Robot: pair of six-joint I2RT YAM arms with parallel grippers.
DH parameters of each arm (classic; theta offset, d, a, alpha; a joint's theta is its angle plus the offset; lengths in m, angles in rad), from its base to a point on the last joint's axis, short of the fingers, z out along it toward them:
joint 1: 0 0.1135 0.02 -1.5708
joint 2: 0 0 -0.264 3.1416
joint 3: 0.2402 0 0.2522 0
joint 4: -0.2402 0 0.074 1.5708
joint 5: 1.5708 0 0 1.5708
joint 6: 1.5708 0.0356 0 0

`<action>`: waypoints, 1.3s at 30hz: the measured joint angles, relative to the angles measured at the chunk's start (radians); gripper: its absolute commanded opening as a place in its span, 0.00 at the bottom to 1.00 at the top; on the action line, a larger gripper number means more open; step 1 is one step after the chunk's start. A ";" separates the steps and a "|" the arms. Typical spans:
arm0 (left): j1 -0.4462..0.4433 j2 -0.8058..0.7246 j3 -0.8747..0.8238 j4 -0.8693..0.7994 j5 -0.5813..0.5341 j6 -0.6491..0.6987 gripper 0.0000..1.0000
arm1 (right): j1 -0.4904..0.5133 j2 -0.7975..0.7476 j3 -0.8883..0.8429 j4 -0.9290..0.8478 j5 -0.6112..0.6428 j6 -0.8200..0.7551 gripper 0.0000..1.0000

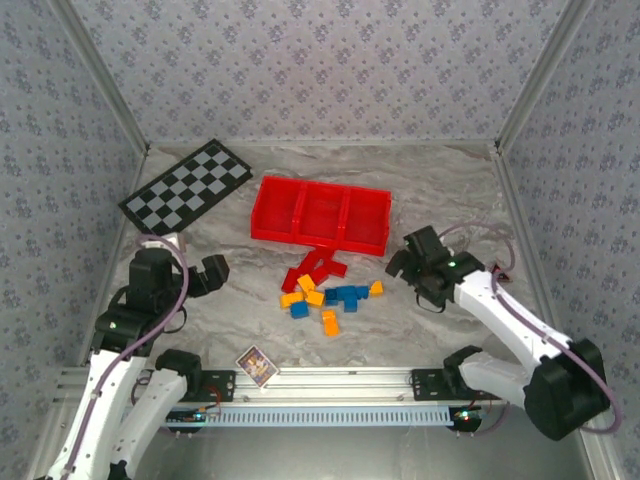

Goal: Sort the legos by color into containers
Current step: Pick up the lego from the center of the table.

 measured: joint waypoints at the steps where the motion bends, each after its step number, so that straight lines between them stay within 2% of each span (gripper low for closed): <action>1: 0.000 -0.005 -0.001 0.000 0.023 0.004 1.00 | 0.034 0.032 0.000 0.003 0.020 0.031 1.00; 7: -0.025 0.023 -0.001 0.000 0.153 0.026 1.00 | 0.150 0.218 0.074 0.018 0.065 0.118 0.94; 19: -0.028 0.050 -0.003 0.031 0.316 0.055 1.00 | 0.233 0.386 0.204 0.070 0.078 0.083 0.83; 26: -0.028 0.050 -0.015 0.057 0.373 0.064 1.00 | 0.238 0.394 0.215 0.062 0.079 0.023 0.74; 39: -0.035 0.082 -0.027 0.074 0.391 0.063 1.00 | 0.251 0.393 0.162 0.059 0.085 -0.027 0.69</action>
